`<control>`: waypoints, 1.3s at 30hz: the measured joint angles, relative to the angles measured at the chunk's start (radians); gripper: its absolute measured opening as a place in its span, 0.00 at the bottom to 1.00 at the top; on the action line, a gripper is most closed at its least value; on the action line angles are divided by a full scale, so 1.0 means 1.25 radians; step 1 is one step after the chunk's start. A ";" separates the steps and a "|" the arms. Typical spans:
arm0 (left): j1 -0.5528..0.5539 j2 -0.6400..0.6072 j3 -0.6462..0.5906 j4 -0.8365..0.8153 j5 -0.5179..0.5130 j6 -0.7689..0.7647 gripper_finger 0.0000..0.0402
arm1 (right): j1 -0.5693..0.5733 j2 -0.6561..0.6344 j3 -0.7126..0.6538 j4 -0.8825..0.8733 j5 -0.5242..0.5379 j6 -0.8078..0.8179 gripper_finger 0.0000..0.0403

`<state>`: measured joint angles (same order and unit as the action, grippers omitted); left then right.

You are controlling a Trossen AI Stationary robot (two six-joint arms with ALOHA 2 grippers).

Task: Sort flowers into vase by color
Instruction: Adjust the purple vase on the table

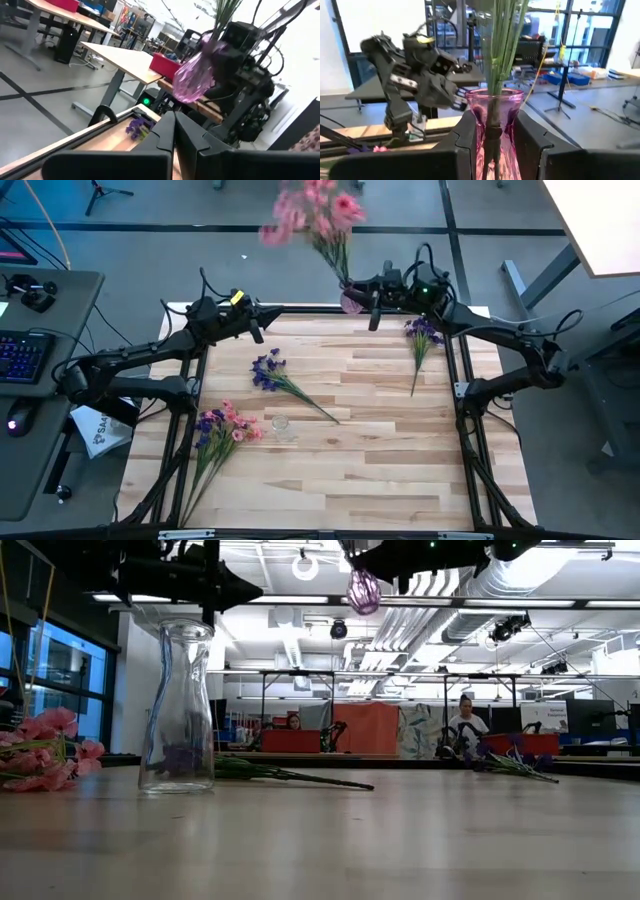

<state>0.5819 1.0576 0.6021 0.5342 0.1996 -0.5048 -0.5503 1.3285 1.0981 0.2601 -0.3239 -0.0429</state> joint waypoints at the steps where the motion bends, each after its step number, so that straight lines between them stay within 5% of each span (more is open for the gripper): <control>1: 0.000 0.000 0.003 -0.001 0.000 -0.010 0.00 | 0.001 0.000 0.000 0.003 -0.008 0.000 0.18; 13: -0.011 0.008 0.148 -0.130 -0.001 0.097 0.00 | -0.020 -0.005 -0.034 0.067 -0.024 0.048 0.18; 25: -0.035 0.129 0.156 -0.057 0.053 0.118 0.00 | -0.050 -0.134 -0.486 0.493 0.013 0.292 0.18; 29: -0.054 0.222 0.156 0.028 0.046 0.179 0.00 | -0.027 -0.137 -0.551 0.529 0.026 0.241 0.18; 34: -0.064 0.322 0.156 0.091 0.045 0.274 0.00 | 0.004 -0.111 -0.569 0.413 0.012 0.073 0.18; 39: -0.065 0.362 0.161 0.093 0.045 0.228 0.00 | 0.024 -0.063 -0.570 0.400 0.014 0.049 0.18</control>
<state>0.5007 1.5107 0.8032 0.6510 0.2558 -0.2198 -0.5207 1.2497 0.3859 0.7602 -0.3068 0.0187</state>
